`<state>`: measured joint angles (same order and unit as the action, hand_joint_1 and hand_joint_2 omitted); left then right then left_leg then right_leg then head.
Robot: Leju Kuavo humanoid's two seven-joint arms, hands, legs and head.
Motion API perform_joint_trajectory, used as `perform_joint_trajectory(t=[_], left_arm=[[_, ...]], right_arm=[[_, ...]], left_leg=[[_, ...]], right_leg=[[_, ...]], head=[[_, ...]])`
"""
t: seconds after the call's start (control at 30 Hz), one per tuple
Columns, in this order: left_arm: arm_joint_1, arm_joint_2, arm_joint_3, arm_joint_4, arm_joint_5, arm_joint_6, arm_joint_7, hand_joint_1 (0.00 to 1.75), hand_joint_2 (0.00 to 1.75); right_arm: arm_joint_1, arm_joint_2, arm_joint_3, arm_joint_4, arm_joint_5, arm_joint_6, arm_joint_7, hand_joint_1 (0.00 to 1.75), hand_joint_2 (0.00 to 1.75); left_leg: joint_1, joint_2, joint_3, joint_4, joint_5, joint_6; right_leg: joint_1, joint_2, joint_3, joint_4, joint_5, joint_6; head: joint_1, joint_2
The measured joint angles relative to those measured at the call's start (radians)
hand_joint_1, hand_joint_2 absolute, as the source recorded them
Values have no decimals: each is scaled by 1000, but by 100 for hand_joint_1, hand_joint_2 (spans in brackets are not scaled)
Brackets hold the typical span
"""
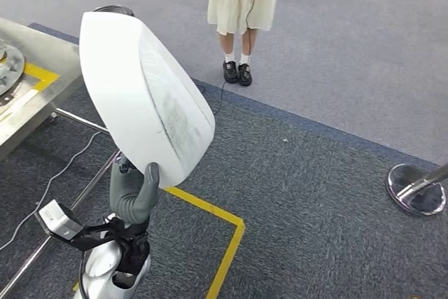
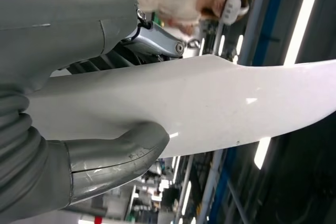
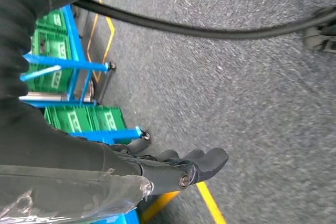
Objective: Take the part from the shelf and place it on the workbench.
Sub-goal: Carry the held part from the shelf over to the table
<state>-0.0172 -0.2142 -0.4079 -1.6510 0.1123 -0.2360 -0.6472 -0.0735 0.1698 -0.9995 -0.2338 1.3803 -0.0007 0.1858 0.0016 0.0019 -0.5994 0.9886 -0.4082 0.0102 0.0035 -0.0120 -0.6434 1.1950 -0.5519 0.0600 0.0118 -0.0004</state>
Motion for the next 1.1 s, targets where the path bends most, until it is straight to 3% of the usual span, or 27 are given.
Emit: perform_joint_trajectory(t=[0.07,0.1,0.17,0.23,0.3,0.33,0.37,0.43,0.5,0.57,0.6,0.67,0.7,0.77,0.8,0.87,0.93,1.0,1.07,1.1], left_arm=[[2,-2,3,5,2,4,1,175,175],[2,-2,5,6,3,4,1,175,175],[3,-2,7,8,4,4,1,175,175],[2,-3,10,8,4,4,1,175,175],[3,-4,12,8,4,4,1,175,175],[4,-4,13,8,4,4,1,175,175],[6,-4,14,8,4,4,1,175,175],[7,-4,15,8,4,4,1,175,175],[6,-4,15,8,4,4,1,175,175],[7,-3,15,8,4,4,1,175,175],[8,-3,15,8,4,4,1,175,175],[8,-3,16,8,4,3,1,175,175],[8,-4,16,8,4,3,1,175,175],[5,-5,15,8,4,3,1,175,175],[5,-5,15,8,4,2,1,175,175],[6,-5,15,8,5,2,1,175,175],[6,-6,15,8,6,2,2,175,175],[5,-7,14,8,6,2,2,175,175],[6,-8,13,10,7,2,3,175,175],[7,-7,13,11,7,2,4,175,175]], right_arm=[[2,0,0,0,-1,0,1,0,175],[3,0,0,0,-1,0,1,0,175],[4,0,0,0,1,0,2,0,175],[3,1,0,1,2,0,2,0,175],[2,1,0,2,2,1,2,0,175],[1,2,0,2,2,1,2,0,175],[0,2,0,2,2,1,2,0,175],[-1,3,0,2,3,1,2,0,175],[1,4,0,2,2,1,2,0,175],[4,3,0,2,0,3,3,0,175],[4,3,0,2,-2,4,4,0,175],[2,3,0,2,-4,5,5,0,175],[1,3,0,2,-4,5,6,0,175],[2,2,0,1,-5,5,10,0,175],[3,2,0,1,-5,5,11,0,175],[3,1,0,1,-5,5,14,0,175],[2,0,0,0,-6,5,14,0,175],[2,0,0,0,-7,8,12,0,175],[3,0,0,0,-8,10,11,0,175],[3,0,0,0,-8,10,11,0,175]], left_leg=[[0,-28,-1,1,1,2],[1,-43,0,1,1,2],[5,-74,3,3,0,-3],[7,-102,-1,9,0,-14],[8,-124,-11,13,4,-26],[10,-136,-15,12,7,-31],[10,-133,-18,12,7,-36],[6,-87,-38,50,-21,-44],[3,-30,-92,165,-84,-50],[3,-16,-144,278,-126,-51],[3,-15,-148,289,-120,-49],[0,-1,-100,206,-64,-40],[-5,25,-62,139,-36,-34],[-16,71,-11,40,-12,-21],[-20,80,-4,22,-13,-16],[-18,56,-6,15,-11,-6],[-10,31,-4,9,-6,4],[-5,6,-4,7,-3,11],[-5,-21,-4,8,-3,13],[-4,-36,-4,8,-3,13]], right_leg=[[-1,10,-55,103,-28,2],[-2,12,-60,105,-14,2],[-10,31,-15,-4,58,4],[-21,81,41,-125,103,8],[-25,105,60,-161,102,3],[-24,94,60,-161,103,-5],[-23,83,60,-162,104,-12],[-24,58,60,-165,107,-27],[-21,30,60,-166,107,-35],[-17,-1,59,-166,105,-38],[-15,-17,59,-166,105,-38],[-12,-43,62,-166,103,-38],[-9,-54,64,-166,101,-37],[-1,-75,67,-164,97,-30],[2,-87,68,-165,95,-27],[4,-107,72,-168,91,-18],[2,-73,63,-137,66,-6],[0,-13,15,-25,6,1],[0,8,-43,95,-39,4],[-1,10,-54,113,-35,5]], head=[[1,0],[1,0],[1,0],[2,0],[3,0],[3,0],[3,0],[-5,0],[-13,0],[-15,0],[-15,0],[-15,0],[-15,0],[-16,0],[-16,0],[-16,0],[-12,0],[-7,0],[-4,0],[-4,0]])
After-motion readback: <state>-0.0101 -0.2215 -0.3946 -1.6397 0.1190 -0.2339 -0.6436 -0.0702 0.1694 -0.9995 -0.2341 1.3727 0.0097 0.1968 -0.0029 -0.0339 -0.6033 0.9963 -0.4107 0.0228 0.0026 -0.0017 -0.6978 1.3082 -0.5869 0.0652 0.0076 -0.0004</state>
